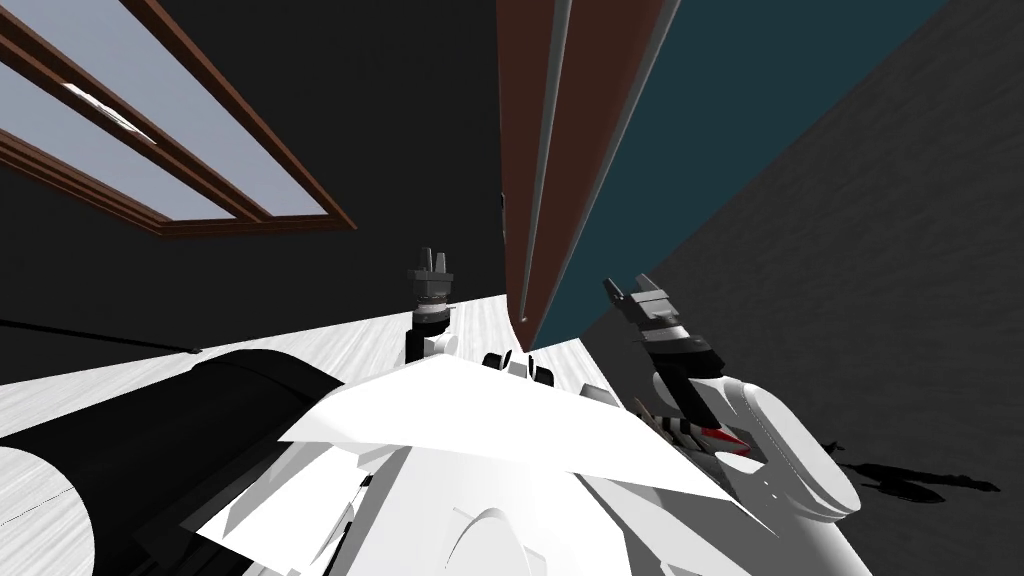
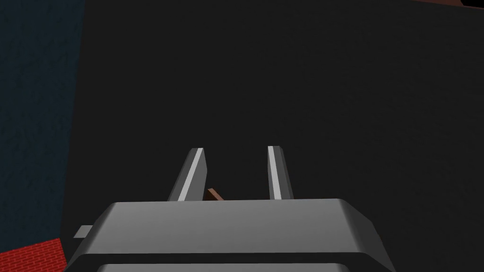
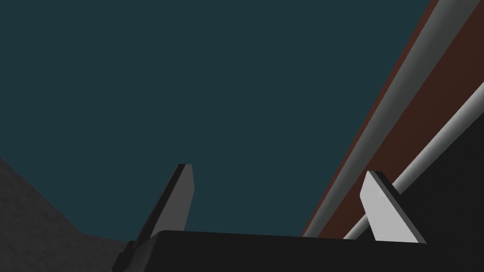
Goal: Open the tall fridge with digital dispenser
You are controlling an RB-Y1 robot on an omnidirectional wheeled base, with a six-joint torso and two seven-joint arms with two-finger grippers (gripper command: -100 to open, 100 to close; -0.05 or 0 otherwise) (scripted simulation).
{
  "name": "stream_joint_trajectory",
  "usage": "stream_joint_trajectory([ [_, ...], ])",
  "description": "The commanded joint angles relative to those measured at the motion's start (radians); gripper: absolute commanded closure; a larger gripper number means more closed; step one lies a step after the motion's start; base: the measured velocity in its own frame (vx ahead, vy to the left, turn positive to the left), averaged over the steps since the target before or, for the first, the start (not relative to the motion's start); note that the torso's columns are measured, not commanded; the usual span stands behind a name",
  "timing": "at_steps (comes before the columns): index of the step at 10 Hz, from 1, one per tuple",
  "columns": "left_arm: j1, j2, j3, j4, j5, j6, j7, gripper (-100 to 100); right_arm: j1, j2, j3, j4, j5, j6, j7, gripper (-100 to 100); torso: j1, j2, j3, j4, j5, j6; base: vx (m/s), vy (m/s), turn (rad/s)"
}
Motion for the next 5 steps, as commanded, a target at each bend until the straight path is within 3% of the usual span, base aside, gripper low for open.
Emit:
stream_joint_trajectory([
  [1,0.000,0.000,0.000,0.000,0.000,0.000,0.000,0,-0.013,-0.050,-0.006,0.005,0.060,0.016,0.010,-100,0.001,-0.002,-0.001,0.000,0.000,0.000,0.086,0.072,-0.041],
  [2,0.000,0.000,0.000,0.000,0.000,0.000,0.000,0,-0.025,-0.093,-0.013,0.010,0.099,0.026,0.018,-100,0.000,-0.002,-0.001,-0.001,0.000,0.000,0.079,0.077,-0.058],
  [3,0.000,0.000,0.000,0.000,0.000,0.000,0.000,0,-0.025,-0.093,-0.013,0.010,0.106,0.026,0.018,-100,0.001,-0.001,-0.001,0.000,0.000,0.000,0.048,0.079,-0.036],
  [5,0.000,0.000,0.000,0.000,0.000,0.000,0.000,0,-0.049,-0.165,-0.026,0.018,0.175,0.042,0.032,-100,0.002,0.001,0.001,0.000,0.001,0.000,0.047,0.114,-0.082],
])
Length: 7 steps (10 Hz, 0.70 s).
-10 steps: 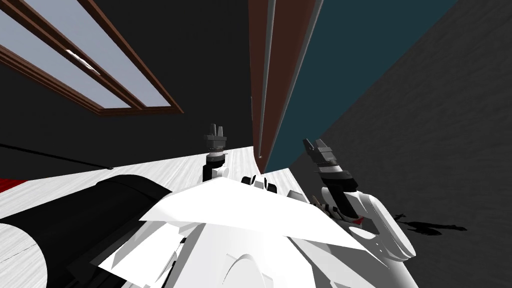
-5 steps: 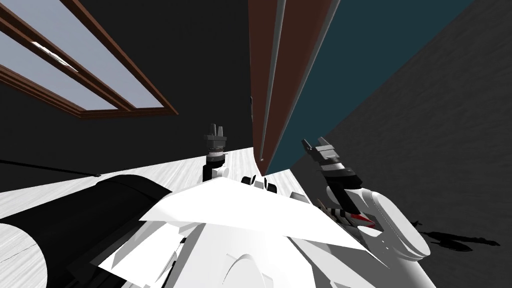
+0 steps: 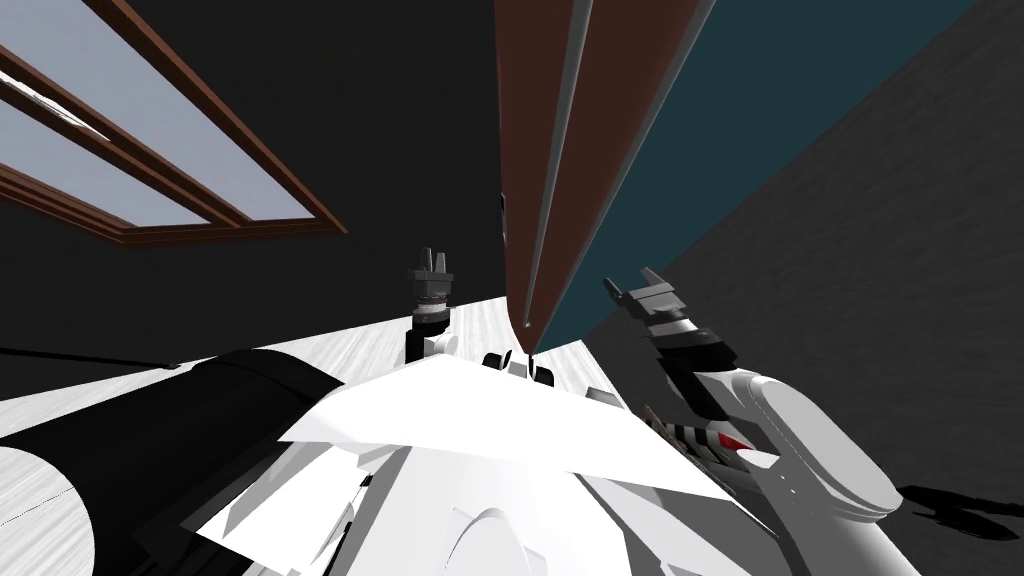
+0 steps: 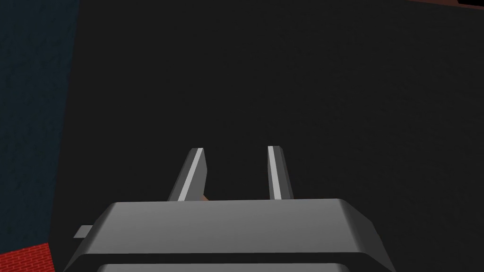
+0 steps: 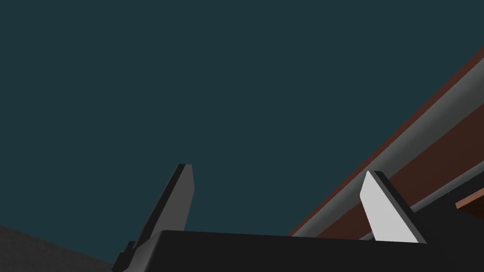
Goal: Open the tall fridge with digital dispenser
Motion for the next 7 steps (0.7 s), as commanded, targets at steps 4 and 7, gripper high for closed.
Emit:
stream_joint_trajectory([
  [4,0.000,0.000,0.000,0.000,0.000,0.000,0.000,0,-0.042,-0.148,-0.023,0.012,0.142,0.022,0.023,-100,0.000,-0.002,-0.001,-0.001,0.000,0.000,0.044,0.109,-0.042],
  [7,0.000,0.000,0.000,0.000,0.000,0.000,0.000,0,-0.067,-0.228,-0.036,0.016,0.208,0.027,0.033,-100,0.000,-0.001,-0.001,0.000,0.000,0.000,0.022,0.091,-0.038],
])
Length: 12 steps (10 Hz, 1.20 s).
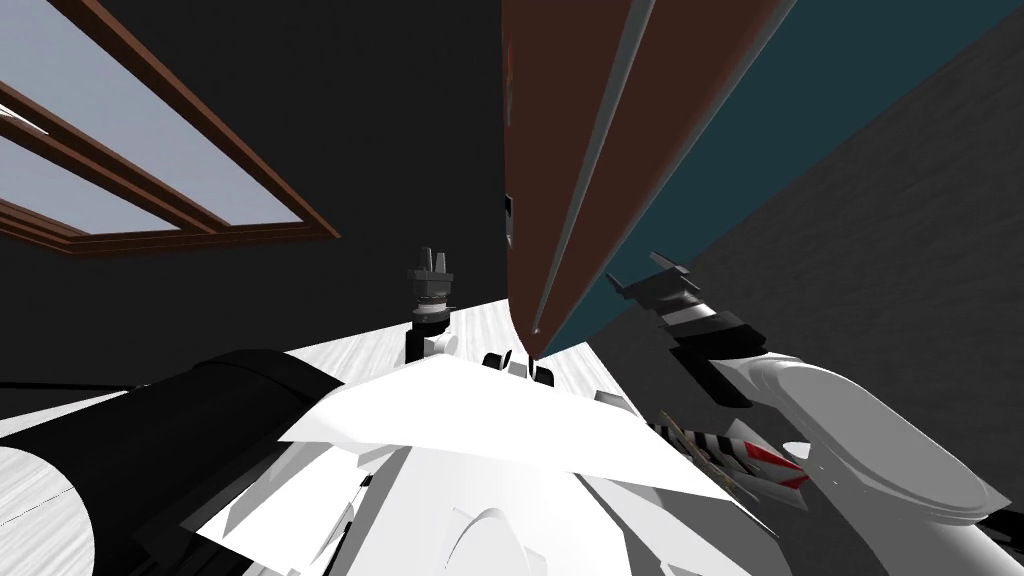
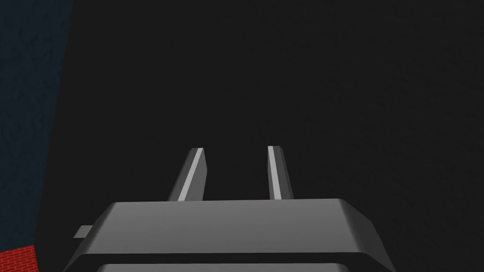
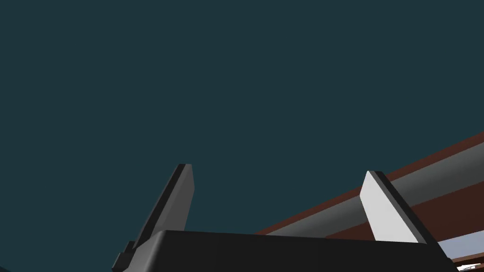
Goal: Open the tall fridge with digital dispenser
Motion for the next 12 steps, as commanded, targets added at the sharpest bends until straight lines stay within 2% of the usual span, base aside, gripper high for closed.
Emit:
stream_joint_trajectory([
  [1,0.000,0.000,0.000,0.000,0.000,0.000,0.000,0,-0.021,-0.067,-0.013,0.006,0.049,-0.004,0.009,-100,0.000,0.000,0.000,0.000,0.001,-0.002,0.000,0.065,-0.046],
  [5,0.000,0.000,0.000,0.000,0.000,0.000,0.000,0,-0.069,-0.207,-0.037,0.007,0.150,-0.010,0.021,-100,0.017,-0.002,-0.003,0.003,0.008,-0.009,-0.019,0.102,-0.046],
  [9,0.000,0.000,0.000,0.000,0.000,0.000,0.000,0,-0.112,-0.323,-0.057,0.003,0.231,-0.022,0.031,-100,0.028,-0.003,-0.003,0.003,0.013,-0.016,-0.031,0.093,-0.014],
  [12,0.000,0.000,0.000,0.000,0.000,0.000,0.000,0,-0.129,-0.370,-0.065,0.001,0.265,-0.026,0.035,-100,0.011,-0.011,-0.009,0.000,0.007,-0.010,-0.025,0.080,-0.004],
])
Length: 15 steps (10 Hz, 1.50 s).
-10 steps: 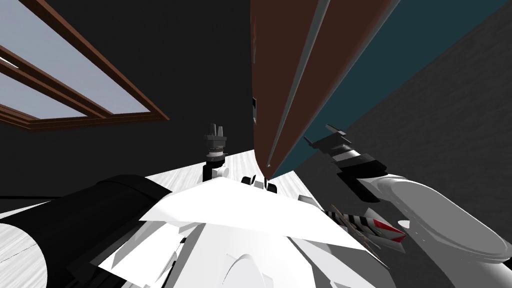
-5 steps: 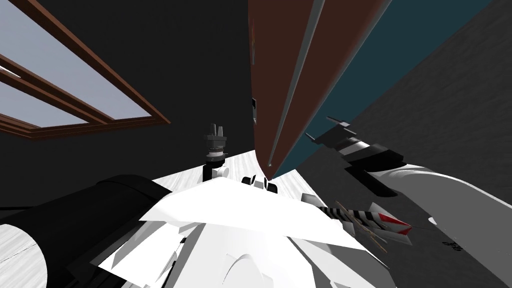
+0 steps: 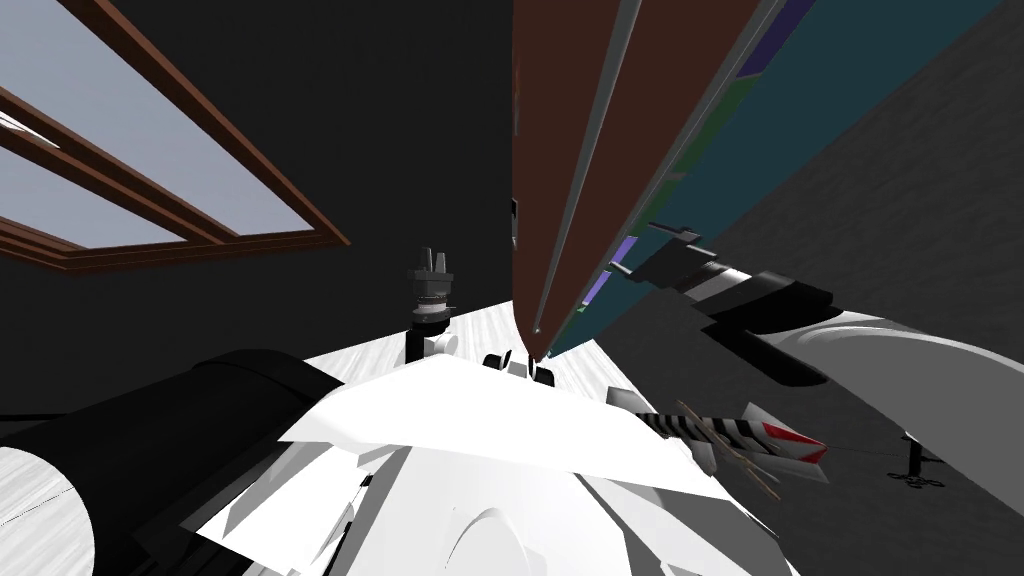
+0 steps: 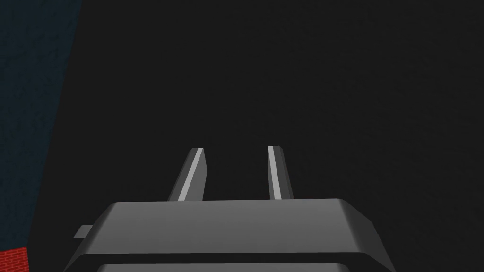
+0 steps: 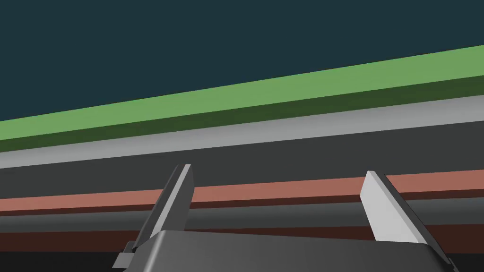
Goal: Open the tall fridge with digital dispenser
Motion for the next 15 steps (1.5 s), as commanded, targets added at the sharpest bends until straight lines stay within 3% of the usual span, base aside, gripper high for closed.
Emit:
stream_joint_trajectory([
  [1,0.000,0.000,0.000,0.000,0.000,0.000,0.000,0,-0.025,-0.053,-0.016,-0.005,0.035,0.012,0.000,-100,-0.004,-0.003,-0.002,-0.001,-0.002,0.001,-0.010,0.062,-0.019],
  [3,0.000,0.000,0.000,0.000,0.000,0.000,0.000,0,-0.041,-0.100,-0.023,-0.007,0.069,0.009,0.005,-100,-0.003,-0.004,-0.002,-0.002,-0.002,0.002,-0.012,0.066,-0.029],
  [6,0.000,0.000,0.000,0.000,0.000,0.000,0.000,0,-0.031,-0.110,-0.010,-0.008,0.072,-0.001,-0.002,-100,-0.002,-0.002,-0.001,-0.003,-0.001,0.001,-0.016,0.024,-0.034],
  [7,0.000,0.000,0.000,0.000,0.000,0.000,0.000,0,-0.030,-0.109,-0.009,-0.009,0.071,-0.004,-0.001,100,-0.006,-0.001,0.000,-0.004,-0.004,0.004,-0.021,-0.003,-0.024],
  [9,0.000,0.000,0.000,0.000,0.000,0.000,0.000,0,-0.023,-0.112,-0.016,0.037,0.066,-0.002,0.007,100,-0.001,0.005,0.005,-0.001,-0.003,0.007,-0.016,0.239,-0.122],
  [10,0.000,0.000,0.000,0.000,0.000,0.000,0.000,0,-0.023,-0.112,-0.016,0.037,0.066,-0.002,0.007,100,0.007,0.003,0.004,-0.004,0.000,0.003,-0.048,0.279,-0.089],
  [14,0.000,0.000,0.000,0.000,0.000,0.000,0.000,0,-0.015,-0.117,-0.029,0.107,0.058,0.003,0.019,100,-0.003,0.000,0.000,-0.002,-0.002,0.003,-0.098,0.277,-0.062],
  [15,0.000,0.000,0.000,0.000,0.000,0.000,0.000,0,-0.015,-0.117,-0.029,0.107,0.058,0.003,0.019,100,-0.001,0.001,0.001,-0.002,-0.002,0.004,-0.039,0.289,-0.076],
])
